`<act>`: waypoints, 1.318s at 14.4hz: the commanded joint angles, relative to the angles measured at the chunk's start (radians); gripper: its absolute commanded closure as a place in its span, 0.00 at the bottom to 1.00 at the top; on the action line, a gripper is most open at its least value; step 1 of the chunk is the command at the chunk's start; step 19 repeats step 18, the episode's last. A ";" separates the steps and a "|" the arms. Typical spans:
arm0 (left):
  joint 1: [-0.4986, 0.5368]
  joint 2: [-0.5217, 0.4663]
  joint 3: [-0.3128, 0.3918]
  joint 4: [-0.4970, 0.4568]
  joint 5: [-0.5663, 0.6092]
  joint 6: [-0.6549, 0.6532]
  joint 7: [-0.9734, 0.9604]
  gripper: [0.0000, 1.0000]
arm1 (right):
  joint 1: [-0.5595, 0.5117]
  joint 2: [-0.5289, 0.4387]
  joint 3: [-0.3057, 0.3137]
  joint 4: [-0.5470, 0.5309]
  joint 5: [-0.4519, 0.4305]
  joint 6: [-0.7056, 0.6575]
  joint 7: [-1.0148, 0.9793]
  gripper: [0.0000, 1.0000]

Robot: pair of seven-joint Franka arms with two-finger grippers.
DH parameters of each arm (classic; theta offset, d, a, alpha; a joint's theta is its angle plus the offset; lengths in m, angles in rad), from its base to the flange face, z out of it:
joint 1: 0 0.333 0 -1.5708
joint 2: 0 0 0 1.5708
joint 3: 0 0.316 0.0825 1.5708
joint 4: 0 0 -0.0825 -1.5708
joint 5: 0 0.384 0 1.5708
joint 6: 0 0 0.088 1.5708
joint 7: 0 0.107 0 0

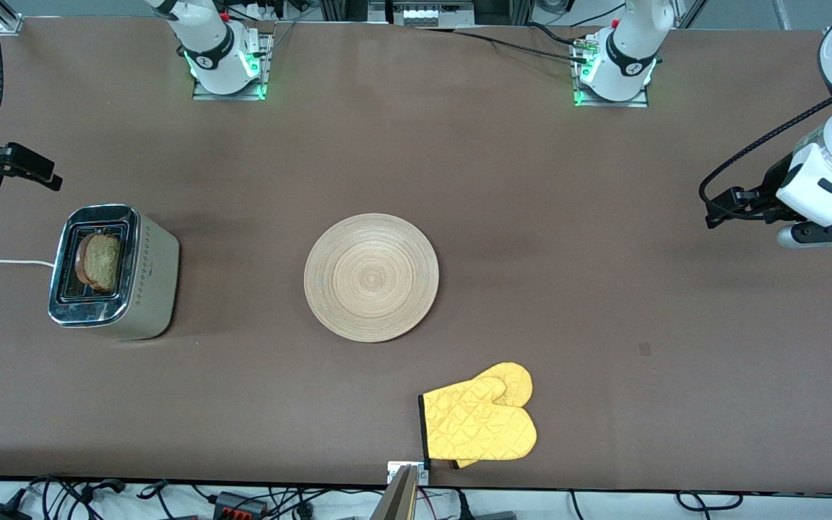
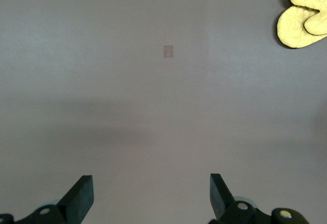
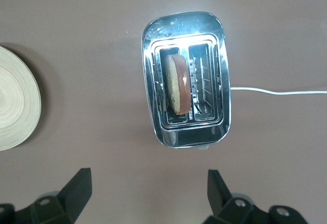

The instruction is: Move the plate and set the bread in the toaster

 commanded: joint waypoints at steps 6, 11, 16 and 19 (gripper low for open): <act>0.007 -0.013 -0.003 -0.013 0.011 0.006 0.024 0.00 | -0.005 -0.071 0.009 -0.079 -0.014 0.026 -0.006 0.00; 0.007 -0.010 -0.003 -0.013 0.011 0.000 0.024 0.00 | -0.005 -0.076 0.009 -0.079 -0.014 0.030 -0.007 0.00; 0.009 -0.009 -0.003 -0.013 0.011 0.000 0.024 0.00 | -0.005 -0.076 0.010 -0.079 -0.014 0.029 -0.006 0.00; 0.016 -0.009 -0.003 -0.011 0.011 0.000 0.024 0.00 | -0.005 -0.076 0.010 -0.077 -0.014 0.032 -0.004 0.00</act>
